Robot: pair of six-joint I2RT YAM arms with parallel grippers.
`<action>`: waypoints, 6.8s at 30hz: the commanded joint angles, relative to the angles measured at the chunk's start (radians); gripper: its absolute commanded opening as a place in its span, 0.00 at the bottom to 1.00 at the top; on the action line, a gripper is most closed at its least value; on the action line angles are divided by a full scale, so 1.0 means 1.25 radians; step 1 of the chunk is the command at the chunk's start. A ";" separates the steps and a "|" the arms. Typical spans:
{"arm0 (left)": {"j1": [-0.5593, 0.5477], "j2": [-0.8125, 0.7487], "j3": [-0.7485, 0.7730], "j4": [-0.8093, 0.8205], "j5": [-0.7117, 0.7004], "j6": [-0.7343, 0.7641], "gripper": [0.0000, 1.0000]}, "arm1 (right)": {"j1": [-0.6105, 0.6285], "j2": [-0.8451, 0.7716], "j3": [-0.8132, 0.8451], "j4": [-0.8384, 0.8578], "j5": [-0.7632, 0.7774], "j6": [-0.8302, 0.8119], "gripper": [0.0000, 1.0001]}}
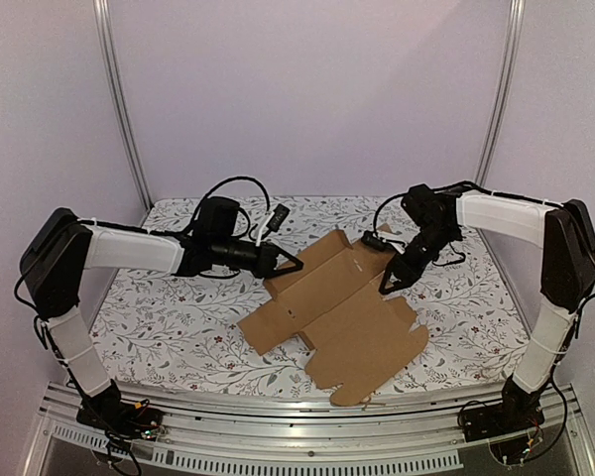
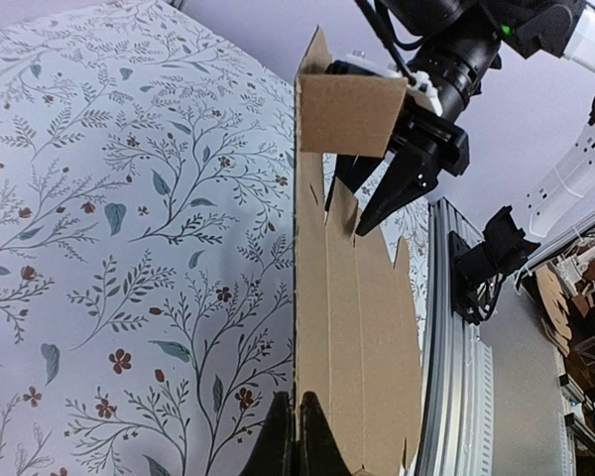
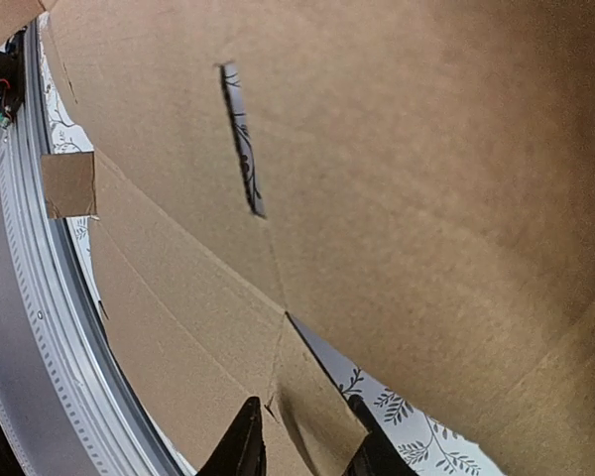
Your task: Fold the paper box
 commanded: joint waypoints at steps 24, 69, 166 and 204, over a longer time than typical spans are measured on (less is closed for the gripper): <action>0.012 0.177 0.024 0.079 -0.084 -0.202 0.00 | 0.106 0.161 0.064 0.032 0.166 0.046 0.22; -0.030 0.076 0.094 -0.134 -0.035 0.108 0.00 | 0.135 -0.029 0.318 -0.234 0.176 -0.281 0.44; -0.083 -0.261 -0.381 0.127 -0.270 0.059 0.00 | 0.141 0.194 0.538 -0.317 0.233 -0.342 0.37; -0.086 -0.336 -0.411 0.097 -0.406 0.145 0.00 | 0.159 0.151 0.403 -0.437 0.170 -0.280 0.52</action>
